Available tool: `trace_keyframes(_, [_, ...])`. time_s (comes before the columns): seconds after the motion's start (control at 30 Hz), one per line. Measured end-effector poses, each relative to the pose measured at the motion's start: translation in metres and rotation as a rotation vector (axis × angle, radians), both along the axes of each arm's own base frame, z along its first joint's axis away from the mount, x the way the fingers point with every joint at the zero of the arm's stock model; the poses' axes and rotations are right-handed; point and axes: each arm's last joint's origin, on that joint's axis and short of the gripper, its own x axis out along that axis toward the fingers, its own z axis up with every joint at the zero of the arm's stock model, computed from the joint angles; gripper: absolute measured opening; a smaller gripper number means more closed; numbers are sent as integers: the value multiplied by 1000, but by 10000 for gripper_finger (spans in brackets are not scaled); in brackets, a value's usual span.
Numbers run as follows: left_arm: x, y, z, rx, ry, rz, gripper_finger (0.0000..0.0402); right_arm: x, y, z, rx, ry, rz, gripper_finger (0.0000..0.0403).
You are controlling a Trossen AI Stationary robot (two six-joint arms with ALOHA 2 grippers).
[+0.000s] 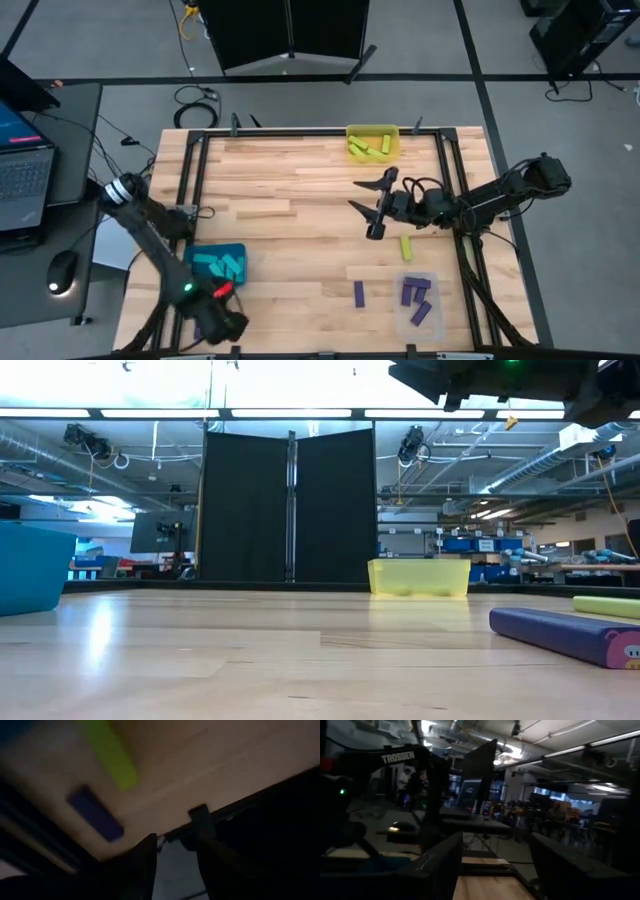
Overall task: Sort blocks
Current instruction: Put the bottom purple block into the transparent bin
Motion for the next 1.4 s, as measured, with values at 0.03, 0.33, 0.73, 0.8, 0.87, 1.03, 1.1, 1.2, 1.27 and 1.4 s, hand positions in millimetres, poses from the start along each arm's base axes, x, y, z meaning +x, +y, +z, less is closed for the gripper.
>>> trace_keyframes(0.03, [-5, -6, -2, -1, 17, 40, 143, 0, 0, -1, -2, 7, 7, 240])
trace_keyframes(0.33, [-16, -42, -40, 23, 155, 99, 142, 2, 6, -8, 35, 72, 129, 239])
trace_keyframes(0.73, [-30, -51, -51, 79, 311, 73, 161, 0, 26, -12, 55, 103, 236, 235])
trace_keyframes(0.8, [-32, -48, -51, 117, 315, 84, 180, -1, 28, -11, 55, 103, 246, 235])
trace_keyframes(0.87, [-32, -48, -51, 128, 314, 87, 203, -1, 30, -12, 54, 106, 255, 236])
trace_keyframes(1.03, [-32, -47, -56, 168, 310, 89, 260, -3, 36, -12, 52, 112, 276, 232])
trace_keyframes(1.1, [-31, -47, -61, 191, 324, 89, 276, -3, 37, -12, 52, 110, 282, 230])
trace_keyframes(1.2, [-32, -49, -71, 222, 337, 88, 292, -3, 39, -12, 52, 110, 289, 229])
trace_keyframes(1.27, [-31, -50, -75, 233, 336, 89, 296, -4, 40, -12, 52, 108, 294, 229])
trace_keyframes(1.4, [-32, -51, -78, 244, 331, 87, 295, -4, 41, -12, 53, 106, 298, 229])
